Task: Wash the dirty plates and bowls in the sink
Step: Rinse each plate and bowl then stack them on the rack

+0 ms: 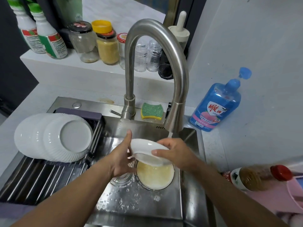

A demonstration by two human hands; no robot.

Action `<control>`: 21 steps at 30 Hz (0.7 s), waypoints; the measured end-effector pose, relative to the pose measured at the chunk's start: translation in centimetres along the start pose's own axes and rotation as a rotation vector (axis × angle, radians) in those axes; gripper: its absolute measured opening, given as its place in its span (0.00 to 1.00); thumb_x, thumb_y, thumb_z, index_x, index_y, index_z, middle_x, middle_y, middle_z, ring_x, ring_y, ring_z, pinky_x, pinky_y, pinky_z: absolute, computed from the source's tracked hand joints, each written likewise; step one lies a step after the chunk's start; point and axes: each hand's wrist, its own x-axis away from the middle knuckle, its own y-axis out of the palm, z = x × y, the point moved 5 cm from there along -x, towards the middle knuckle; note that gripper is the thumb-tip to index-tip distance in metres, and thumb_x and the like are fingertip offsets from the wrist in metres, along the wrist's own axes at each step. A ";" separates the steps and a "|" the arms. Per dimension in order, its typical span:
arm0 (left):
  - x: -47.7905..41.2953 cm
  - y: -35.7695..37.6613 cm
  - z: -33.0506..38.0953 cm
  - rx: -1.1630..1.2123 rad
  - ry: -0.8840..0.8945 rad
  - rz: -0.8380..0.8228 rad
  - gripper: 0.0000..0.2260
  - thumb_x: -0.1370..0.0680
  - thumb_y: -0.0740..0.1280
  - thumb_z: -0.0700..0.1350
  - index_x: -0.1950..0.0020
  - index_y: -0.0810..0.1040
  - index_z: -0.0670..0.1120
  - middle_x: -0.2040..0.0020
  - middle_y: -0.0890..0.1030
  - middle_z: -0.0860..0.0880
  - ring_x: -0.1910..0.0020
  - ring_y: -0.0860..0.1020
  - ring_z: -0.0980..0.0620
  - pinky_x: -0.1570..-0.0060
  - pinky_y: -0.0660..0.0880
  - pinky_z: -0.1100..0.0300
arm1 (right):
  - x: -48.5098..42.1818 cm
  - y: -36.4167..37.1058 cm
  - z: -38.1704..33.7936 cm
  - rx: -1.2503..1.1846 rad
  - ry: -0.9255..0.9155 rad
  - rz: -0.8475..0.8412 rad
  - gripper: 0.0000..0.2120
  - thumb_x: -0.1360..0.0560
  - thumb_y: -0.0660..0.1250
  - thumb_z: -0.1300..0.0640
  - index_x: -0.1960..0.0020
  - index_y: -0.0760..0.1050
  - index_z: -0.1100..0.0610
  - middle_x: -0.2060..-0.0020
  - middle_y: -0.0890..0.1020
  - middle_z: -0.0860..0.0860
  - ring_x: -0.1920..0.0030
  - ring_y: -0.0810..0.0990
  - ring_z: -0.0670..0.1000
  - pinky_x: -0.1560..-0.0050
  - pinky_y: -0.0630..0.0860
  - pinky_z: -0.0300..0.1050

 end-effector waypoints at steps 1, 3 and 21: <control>0.1 -0.1 0.1 -0.071 0.061 -0.034 0.36 0.29 0.58 0.76 0.33 0.79 0.53 0.36 0.81 0.47 0.35 0.76 0.47 0.36 0.71 0.39 | -0.1 -0.8 0.2 -0.089 0.041 0.006 0.11 0.25 0.76 0.57 0.44 0.84 0.57 0.54 0.87 0.54 0.54 0.87 0.54 0.53 0.82 0.49; 0.6 -0.2 -0.2 -0.152 0.142 -0.097 0.29 0.26 0.64 0.72 0.31 0.77 0.58 0.36 0.82 0.51 0.32 0.75 0.50 0.30 0.67 0.43 | -0.2 -1.7 1.2 -0.284 0.136 0.015 0.15 0.26 0.76 0.55 0.42 0.83 0.60 0.50 0.87 0.58 0.49 0.86 0.61 0.44 0.82 0.59; 2.9 4.2 0.0 0.160 0.289 -0.113 0.06 0.20 0.69 0.45 0.46 0.75 0.44 0.55 0.86 0.44 0.59 0.84 0.49 0.60 0.82 0.52 | -4.0 4.0 -1.2 0.833 -0.075 0.317 0.24 0.17 0.54 0.52 0.22 0.61 0.53 0.27 0.72 0.51 0.28 0.71 0.58 0.31 0.67 0.65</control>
